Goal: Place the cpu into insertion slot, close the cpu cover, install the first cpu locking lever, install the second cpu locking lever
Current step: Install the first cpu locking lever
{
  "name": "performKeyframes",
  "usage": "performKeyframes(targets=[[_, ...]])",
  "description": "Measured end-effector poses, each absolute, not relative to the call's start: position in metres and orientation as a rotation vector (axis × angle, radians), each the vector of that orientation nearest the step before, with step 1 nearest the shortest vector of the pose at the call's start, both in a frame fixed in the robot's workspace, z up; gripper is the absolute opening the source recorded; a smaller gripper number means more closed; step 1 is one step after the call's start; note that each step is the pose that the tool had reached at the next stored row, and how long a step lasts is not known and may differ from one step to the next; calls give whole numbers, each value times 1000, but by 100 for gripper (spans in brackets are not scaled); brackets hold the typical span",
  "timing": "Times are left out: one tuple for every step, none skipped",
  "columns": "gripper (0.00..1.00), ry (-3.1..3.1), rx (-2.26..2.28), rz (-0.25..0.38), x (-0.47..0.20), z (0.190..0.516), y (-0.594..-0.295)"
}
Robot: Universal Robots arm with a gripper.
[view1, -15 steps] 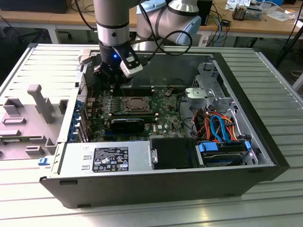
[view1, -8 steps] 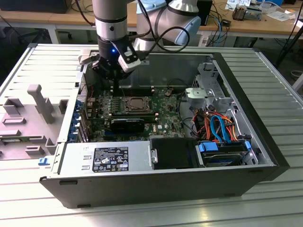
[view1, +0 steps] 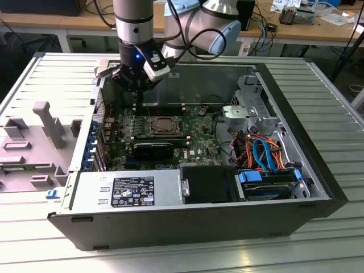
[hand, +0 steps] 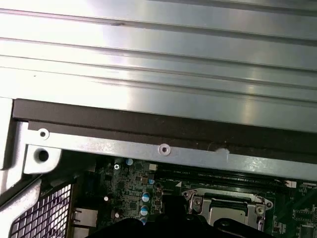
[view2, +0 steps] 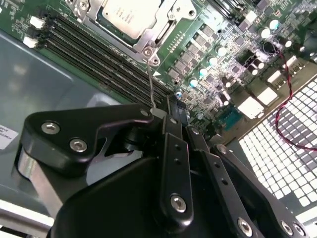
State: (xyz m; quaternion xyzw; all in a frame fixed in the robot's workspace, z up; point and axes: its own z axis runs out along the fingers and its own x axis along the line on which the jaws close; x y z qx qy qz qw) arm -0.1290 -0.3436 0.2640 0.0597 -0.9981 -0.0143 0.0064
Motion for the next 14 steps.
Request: performKeyframes(targets=[[11,-3122,189,-45,-128,264,-344],[11,-3122,190,-45,-127,264,-344],[11,-3122,192,-44,-126,264,-344],[11,-3122,193,-44,-125,264,-344],[11,-3122,194,-45,-125,264,-344],[11,-3122,195,-44,-125,264,-344],[11,-3122,196,-45,-125,264,-344],[11,-3121,199,-44,-125,264,-344],[11,-3121,201,-44,-125,264,-344],[11,-3121,201,-44,-125,264,-344],[11,-3121,201,-44,-125,264,-344],[11,-3121,201,-44,-125,264,-344],[11,-3121,201,-44,-124,264,-344],[11,-3121,201,-45,-124,264,-344]])
